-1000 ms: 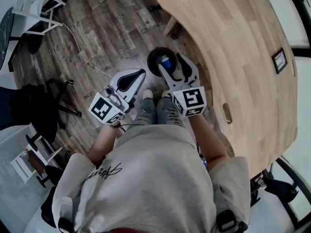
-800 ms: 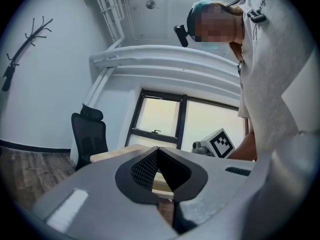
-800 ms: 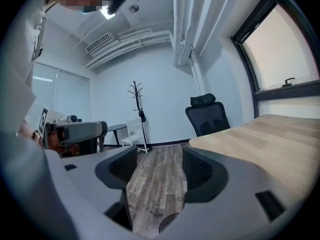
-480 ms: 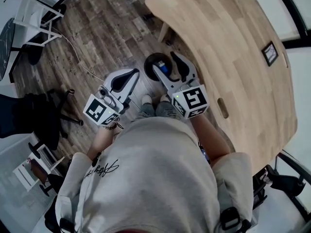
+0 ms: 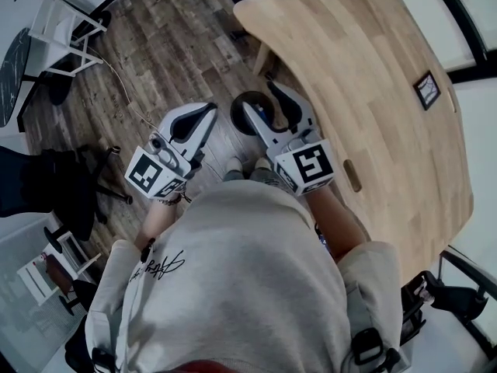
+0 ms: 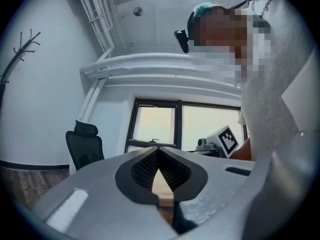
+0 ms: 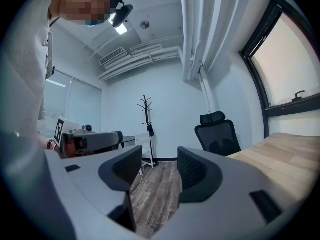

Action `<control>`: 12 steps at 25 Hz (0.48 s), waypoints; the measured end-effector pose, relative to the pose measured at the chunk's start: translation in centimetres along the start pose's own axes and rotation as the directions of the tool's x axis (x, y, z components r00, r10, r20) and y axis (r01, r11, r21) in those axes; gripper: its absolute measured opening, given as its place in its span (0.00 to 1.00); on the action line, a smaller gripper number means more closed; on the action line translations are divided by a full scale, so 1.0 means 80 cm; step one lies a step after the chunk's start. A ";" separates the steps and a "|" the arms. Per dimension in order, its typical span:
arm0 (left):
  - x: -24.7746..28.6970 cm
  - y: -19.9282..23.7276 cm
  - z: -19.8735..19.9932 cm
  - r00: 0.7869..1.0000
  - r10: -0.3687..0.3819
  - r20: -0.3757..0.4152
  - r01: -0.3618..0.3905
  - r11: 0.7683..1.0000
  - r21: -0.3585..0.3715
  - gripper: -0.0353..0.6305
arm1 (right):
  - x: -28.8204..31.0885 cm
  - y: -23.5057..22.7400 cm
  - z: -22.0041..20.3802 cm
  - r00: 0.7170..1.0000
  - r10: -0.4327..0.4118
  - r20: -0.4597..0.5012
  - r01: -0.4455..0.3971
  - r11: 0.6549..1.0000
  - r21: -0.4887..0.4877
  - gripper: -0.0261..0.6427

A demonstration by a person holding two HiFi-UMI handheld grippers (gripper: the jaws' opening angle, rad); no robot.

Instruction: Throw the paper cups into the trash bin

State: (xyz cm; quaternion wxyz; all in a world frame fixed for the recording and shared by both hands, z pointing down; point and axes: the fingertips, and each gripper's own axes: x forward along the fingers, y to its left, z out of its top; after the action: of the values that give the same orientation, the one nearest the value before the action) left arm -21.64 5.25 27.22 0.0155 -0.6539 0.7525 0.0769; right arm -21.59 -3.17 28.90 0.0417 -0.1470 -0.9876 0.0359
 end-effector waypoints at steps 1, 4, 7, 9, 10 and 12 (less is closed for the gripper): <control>-0.001 -0.002 0.003 1.000 0.001 0.002 -0.001 1.000 0.001 0.06 | -0.001 0.001 0.004 1.000 0.004 0.005 -0.004 1.000 -0.001 0.37; -0.002 -0.004 0.011 1.000 0.004 0.003 -0.004 1.000 0.009 0.06 | -0.003 0.003 0.015 1.000 0.009 0.026 -0.008 1.000 -0.009 0.30; -0.003 -0.003 0.016 1.000 0.008 0.008 -0.008 1.000 0.016 0.06 | -0.003 0.003 0.026 0.999 0.003 0.046 -0.001 0.999 -0.041 0.25; -0.003 -0.003 0.018 1.000 0.008 0.007 -0.008 1.000 0.021 0.06 | -0.002 0.005 0.030 0.999 0.003 0.051 0.000 0.999 -0.050 0.21; -0.003 -0.003 0.019 1.000 0.008 0.008 -0.008 1.000 0.023 0.06 | -0.003 0.006 0.030 0.999 0.006 0.046 -0.004 0.999 -0.044 0.20; -0.002 -0.006 0.022 1.000 0.005 0.013 -0.006 1.000 0.025 0.06 | -0.004 0.010 0.029 0.999 0.014 0.030 -0.013 0.999 -0.029 0.19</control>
State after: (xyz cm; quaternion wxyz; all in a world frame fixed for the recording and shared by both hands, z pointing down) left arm -21.27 5.60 25.48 0.0284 -0.6511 0.7551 0.0716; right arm -21.32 -2.66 26.53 0.0245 -0.1539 -0.9875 0.0239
